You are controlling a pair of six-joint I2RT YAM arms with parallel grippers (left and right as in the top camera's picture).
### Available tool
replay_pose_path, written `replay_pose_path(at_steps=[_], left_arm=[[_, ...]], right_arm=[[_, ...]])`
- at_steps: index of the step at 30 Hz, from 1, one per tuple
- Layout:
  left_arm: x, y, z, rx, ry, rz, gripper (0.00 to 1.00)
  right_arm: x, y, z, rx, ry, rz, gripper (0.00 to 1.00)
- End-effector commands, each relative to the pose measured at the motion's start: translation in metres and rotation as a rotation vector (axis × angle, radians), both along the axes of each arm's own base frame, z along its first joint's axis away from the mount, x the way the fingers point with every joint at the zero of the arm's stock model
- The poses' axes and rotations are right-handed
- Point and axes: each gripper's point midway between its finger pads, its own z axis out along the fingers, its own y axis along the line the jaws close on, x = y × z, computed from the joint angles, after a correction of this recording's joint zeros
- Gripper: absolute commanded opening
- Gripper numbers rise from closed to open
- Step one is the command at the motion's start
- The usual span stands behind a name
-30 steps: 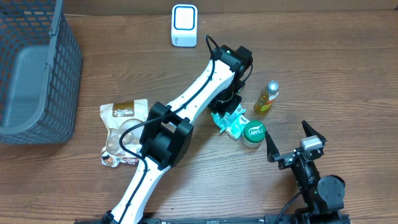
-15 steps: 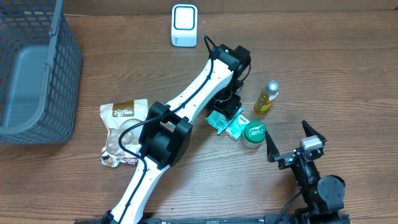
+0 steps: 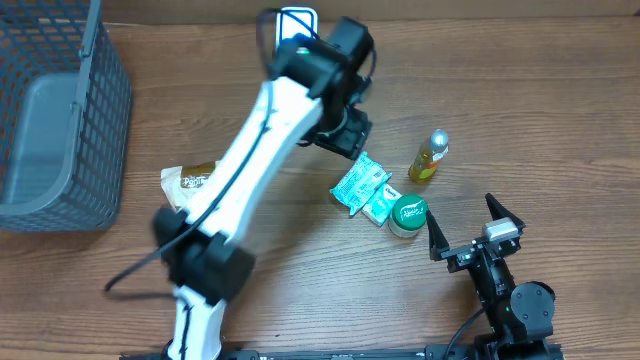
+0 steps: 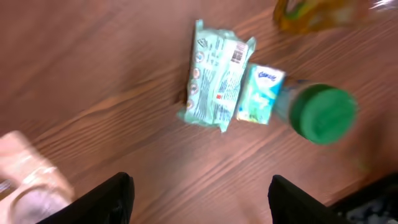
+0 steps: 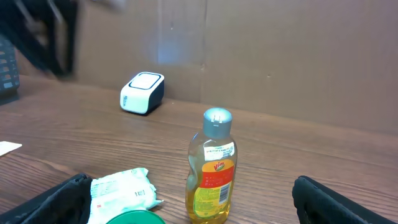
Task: Scan the item barcode
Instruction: 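Lower the wipes packet beside the tissue pack and release, then move the left gripper left and grasp the brown snack bag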
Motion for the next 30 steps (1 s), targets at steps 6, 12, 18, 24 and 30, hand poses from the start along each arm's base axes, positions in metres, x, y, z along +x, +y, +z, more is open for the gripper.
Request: replay_pose_path(at_steps=[6, 12, 18, 24, 30], left_arm=[[-0.013, 0.079, 0.089, 0.138, -0.27, 0.257, 0.75], [-0.018, 0.13, 0.107, 0.172, -0.306, 0.407, 0.77], [-0.019, 0.182, 0.097, 0.218, -0.256, 0.545, 0.77], [-0.034, 0.239, 0.062, 0.305, -0.134, 0.733, 0.78], [-0.047, 0.274, 0.018, 0.317, -0.041, 0.843, 0.79]], right_arm=[[0.0, -0.002, -0.002, 0.002, -0.002, -0.009, 1.0], [0.0, -0.002, -0.002, 0.002, -0.002, -0.009, 1.0], [0.0, -0.002, -0.002, 0.002, -0.002, -0.009, 1.0], [0.0, -0.002, -0.002, 0.002, -0.002, -0.009, 1.0], [0.0, -0.002, -0.002, 0.002, -0.002, -0.009, 1.0]])
